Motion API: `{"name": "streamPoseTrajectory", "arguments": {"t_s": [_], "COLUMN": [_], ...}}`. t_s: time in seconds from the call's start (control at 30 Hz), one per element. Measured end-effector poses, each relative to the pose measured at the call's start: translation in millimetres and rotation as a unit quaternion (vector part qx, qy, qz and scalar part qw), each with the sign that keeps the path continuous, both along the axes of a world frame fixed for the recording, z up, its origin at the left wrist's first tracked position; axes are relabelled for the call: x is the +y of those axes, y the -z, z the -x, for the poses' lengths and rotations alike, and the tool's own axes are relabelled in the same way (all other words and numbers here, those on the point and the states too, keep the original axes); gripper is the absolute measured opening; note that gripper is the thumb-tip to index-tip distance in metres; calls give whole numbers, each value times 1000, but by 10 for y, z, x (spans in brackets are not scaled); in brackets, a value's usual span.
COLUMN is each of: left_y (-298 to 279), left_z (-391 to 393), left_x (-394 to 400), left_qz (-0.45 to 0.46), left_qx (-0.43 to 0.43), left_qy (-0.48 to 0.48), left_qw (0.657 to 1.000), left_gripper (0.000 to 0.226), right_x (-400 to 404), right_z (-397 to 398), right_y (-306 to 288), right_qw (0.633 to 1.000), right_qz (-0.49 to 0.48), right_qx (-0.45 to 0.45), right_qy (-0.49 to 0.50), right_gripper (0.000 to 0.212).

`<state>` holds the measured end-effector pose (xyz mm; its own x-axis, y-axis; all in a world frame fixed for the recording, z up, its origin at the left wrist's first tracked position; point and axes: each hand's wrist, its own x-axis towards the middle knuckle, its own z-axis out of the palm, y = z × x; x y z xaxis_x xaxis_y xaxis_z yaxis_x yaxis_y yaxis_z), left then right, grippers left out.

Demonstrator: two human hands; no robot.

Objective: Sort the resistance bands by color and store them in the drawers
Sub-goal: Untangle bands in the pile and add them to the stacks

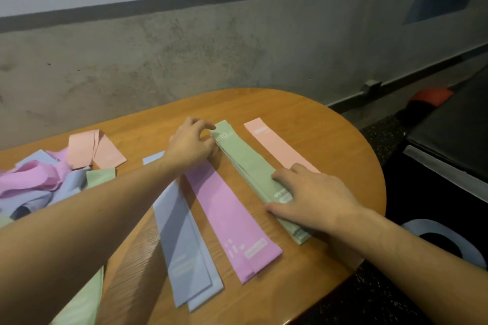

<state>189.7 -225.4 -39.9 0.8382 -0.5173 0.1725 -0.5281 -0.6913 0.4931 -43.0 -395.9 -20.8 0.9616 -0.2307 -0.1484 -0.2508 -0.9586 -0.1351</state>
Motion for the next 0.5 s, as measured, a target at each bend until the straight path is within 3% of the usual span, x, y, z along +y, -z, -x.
{"name": "streamPoseTrajectory", "arguments": {"t_s": [0.1, 0.27, 0.5], "left_y": [-53, -194, -223], "left_z": [104, 312, 615], "left_x": [235, 709, 1639], "left_qz": [-29, -82, -69], "left_qx": [-20, -50, -72], "left_qy": [25, 49, 31], "left_qw": [999, 994, 995], "left_gripper": [28, 35, 35], "right_x": [62, 198, 769], "right_z": [13, -33, -200], "right_y": [-45, -141, -319], "right_qw": [1000, 996, 994], "right_qz": [26, 83, -11], "right_qx": [-2, -32, -94], "right_qy": [-3, 6, -55], "right_gripper": [63, 70, 50]}}
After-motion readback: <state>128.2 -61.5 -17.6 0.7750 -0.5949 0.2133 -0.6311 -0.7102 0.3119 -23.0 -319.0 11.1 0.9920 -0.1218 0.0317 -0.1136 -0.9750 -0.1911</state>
